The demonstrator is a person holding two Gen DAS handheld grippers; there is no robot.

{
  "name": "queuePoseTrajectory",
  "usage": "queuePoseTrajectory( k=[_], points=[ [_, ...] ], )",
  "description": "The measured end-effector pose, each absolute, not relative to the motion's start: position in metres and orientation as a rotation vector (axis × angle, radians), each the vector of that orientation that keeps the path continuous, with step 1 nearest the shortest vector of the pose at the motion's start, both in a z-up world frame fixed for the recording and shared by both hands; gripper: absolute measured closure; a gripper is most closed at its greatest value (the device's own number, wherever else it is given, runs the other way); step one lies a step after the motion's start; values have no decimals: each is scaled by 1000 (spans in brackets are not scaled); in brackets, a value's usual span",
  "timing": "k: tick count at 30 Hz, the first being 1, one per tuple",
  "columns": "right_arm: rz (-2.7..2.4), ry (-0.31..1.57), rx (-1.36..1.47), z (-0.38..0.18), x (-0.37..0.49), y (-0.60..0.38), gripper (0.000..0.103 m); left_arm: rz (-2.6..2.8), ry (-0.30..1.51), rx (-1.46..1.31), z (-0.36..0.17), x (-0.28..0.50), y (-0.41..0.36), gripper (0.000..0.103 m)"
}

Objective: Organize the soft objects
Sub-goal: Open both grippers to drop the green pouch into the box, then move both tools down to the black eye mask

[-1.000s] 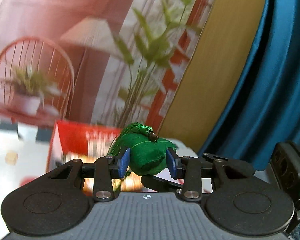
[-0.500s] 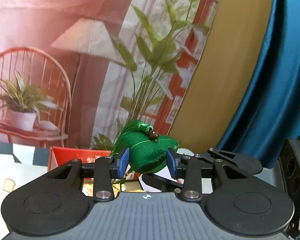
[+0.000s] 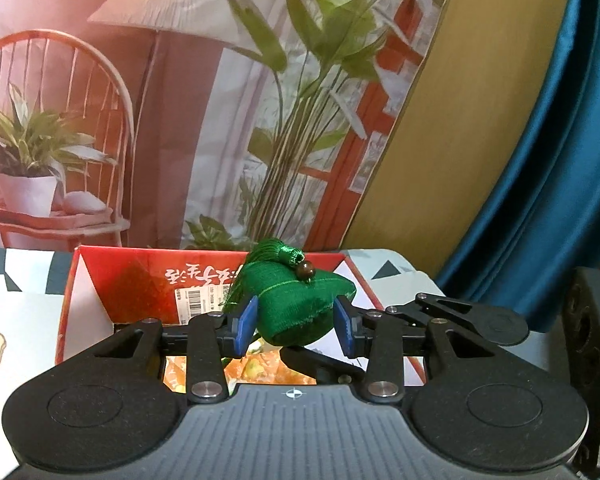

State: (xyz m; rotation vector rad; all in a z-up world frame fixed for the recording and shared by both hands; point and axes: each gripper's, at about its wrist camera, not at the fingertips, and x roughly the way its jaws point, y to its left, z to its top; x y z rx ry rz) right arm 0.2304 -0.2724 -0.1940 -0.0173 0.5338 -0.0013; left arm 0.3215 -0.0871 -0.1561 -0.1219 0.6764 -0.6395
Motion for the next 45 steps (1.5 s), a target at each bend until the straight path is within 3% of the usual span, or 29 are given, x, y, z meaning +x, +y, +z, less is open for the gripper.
queuePoseTrajectory(
  k=[17, 29, 45],
  points=[
    [-224, 616, 131, -210, 225, -305, 64, -619, 642, -68, -161, 326, -93, 61],
    [-152, 502, 157, -197, 178, -272, 64, -510, 619, -28, -155, 259, -37, 58],
    [-101, 462, 166, -205, 122, -236, 64, -377, 801, -131, -216, 193, 12, 59]
  ],
)
